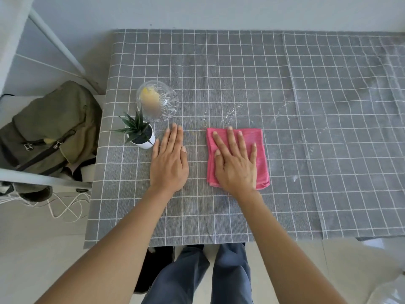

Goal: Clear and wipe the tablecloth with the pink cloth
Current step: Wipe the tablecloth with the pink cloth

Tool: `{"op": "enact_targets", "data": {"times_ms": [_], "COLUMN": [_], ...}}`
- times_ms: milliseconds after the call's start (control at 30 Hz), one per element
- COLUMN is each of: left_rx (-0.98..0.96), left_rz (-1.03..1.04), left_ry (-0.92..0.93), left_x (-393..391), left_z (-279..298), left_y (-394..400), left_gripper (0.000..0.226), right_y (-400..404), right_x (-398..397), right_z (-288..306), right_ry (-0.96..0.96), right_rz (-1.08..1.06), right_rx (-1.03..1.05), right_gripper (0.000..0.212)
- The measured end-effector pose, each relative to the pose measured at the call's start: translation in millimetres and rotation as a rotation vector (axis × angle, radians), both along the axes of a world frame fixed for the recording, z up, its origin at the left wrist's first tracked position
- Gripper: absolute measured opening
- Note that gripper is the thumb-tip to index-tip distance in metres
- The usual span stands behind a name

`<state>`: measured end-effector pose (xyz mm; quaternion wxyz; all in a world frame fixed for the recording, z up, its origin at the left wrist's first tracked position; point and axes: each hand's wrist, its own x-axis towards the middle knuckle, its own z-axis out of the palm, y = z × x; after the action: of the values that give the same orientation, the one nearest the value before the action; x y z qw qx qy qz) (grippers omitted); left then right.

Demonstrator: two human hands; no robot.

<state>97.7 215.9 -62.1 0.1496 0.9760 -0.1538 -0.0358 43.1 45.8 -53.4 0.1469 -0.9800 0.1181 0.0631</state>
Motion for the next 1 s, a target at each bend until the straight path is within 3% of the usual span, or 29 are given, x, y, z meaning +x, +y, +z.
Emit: {"op": "enact_targets", "data": {"times_ms": [167,267,367,567,733,1000], "left_rx": [0.003,0.011,0.009,0.004,0.005,0.024], "left_rz": [-0.002,0.002,0.011,0.015,0.005,0.009], "left_ry": [0.007,0.002,0.002,0.009,0.013,0.027], "left_x": [0,1,1,0,0,1], "left_z": [0,-1,-1,-1,1,1], "left_y": [0,0,-1,-1,0,0], "left_gripper": [0.053,0.054,0.054,0.054,0.054,0.054], "right_y": [-64,-63,-48,25,10,-47], "right_x": [-14,-14,-9,-9,-12,-17], "right_z": [-3,-3,1,2,3,-1], "right_ry": [0.036,0.039,0.048,0.014,-0.018,0.019], "right_rz": [-0.246,-0.304,-0.288,0.008,0.056,-0.205], "right_rx": [-0.031,-0.027,0.004,0.015,0.031,-0.007], "right_gripper": [0.051,0.051,0.053,0.054,0.052,0.052]}}
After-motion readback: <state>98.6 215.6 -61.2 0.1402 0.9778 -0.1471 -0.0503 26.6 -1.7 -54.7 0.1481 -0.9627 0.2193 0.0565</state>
